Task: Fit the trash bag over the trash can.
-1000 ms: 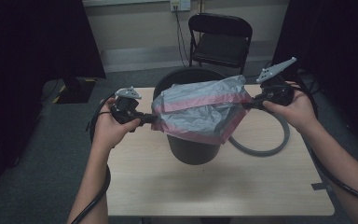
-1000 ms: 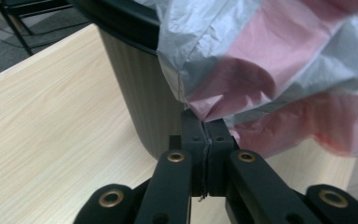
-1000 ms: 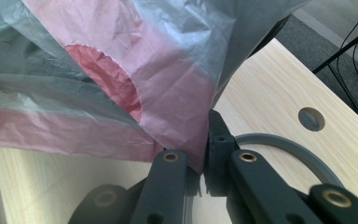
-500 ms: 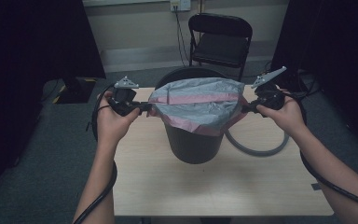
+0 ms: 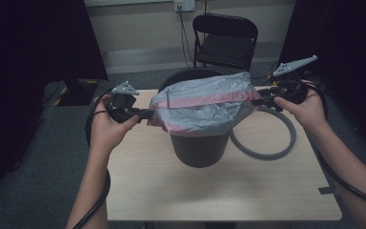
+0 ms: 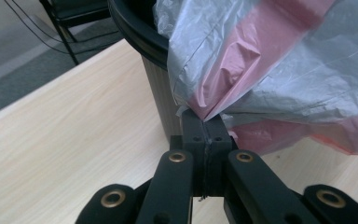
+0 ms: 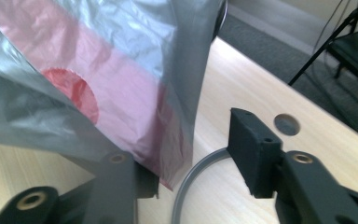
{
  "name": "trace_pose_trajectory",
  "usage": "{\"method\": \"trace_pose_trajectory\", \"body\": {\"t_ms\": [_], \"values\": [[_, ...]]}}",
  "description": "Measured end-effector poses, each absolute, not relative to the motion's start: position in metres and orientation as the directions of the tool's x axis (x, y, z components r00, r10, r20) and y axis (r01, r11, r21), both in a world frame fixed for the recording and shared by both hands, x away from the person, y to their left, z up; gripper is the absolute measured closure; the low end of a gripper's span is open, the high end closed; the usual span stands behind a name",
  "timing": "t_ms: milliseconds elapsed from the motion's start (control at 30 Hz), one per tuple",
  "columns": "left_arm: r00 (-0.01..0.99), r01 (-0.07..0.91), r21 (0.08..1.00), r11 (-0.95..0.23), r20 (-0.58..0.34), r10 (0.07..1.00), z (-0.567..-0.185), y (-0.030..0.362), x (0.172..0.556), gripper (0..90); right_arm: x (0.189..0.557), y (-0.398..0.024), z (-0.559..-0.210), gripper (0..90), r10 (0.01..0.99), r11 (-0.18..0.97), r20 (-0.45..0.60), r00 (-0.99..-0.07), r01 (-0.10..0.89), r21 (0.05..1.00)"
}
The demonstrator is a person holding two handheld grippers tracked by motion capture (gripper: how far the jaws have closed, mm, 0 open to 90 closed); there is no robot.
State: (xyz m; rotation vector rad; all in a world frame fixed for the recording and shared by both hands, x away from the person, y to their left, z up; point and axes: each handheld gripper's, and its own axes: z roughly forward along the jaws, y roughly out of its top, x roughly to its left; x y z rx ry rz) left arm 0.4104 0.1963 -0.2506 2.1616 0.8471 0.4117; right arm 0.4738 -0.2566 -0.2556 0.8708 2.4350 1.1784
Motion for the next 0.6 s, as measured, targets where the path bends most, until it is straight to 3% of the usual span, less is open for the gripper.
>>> {"method": "trace_pose_trajectory", "body": {"t_ms": [33,100,133,200,367,500,600], "values": [[0.729,0.439,0.75,-0.495,0.024,0.684,-0.249,0.194,0.409,90.0,0.472,-0.255,-0.252,56.6,0.635,0.484,-0.014,-0.773,0.384,0.787],[0.727,0.432,0.755,-0.493,0.031,0.686,-0.246,0.191,0.407,90.0,0.468,-0.252,-0.248,77.2,0.619,0.515,-0.041,-0.785,0.365,0.776],[0.726,0.429,0.759,-0.49,0.034,0.687,-0.246,0.19,0.407,88.9,0.467,-0.25,-0.248,79.7,0.61,0.537,-0.052,-0.791,0.364,0.761],[0.722,0.434,0.765,-0.475,0.02,0.691,-0.25,0.19,0.408,69.7,0.466,-0.246,-0.252,84.7,0.579,0.564,-0.043,-0.814,0.362,0.742],[0.775,0.384,0.761,-0.523,0.042,0.631,-0.269,0.192,0.407,43.8,0.462,-0.24,-0.26,85.5,0.553,0.609,-0.059,-0.831,0.355,0.71],[0.77,0.411,0.768,-0.491,-0.005,0.638,-0.283,0.194,0.41,33.4,0.462,-0.239,-0.259,85.2,0.549,0.614,-0.06,-0.834,0.353,0.706],[0.768,0.433,0.764,-0.479,-0.034,0.64,-0.294,0.194,0.413,31.7,0.462,-0.239,-0.259,84.7,0.551,0.613,-0.06,-0.832,0.355,0.706]]}}
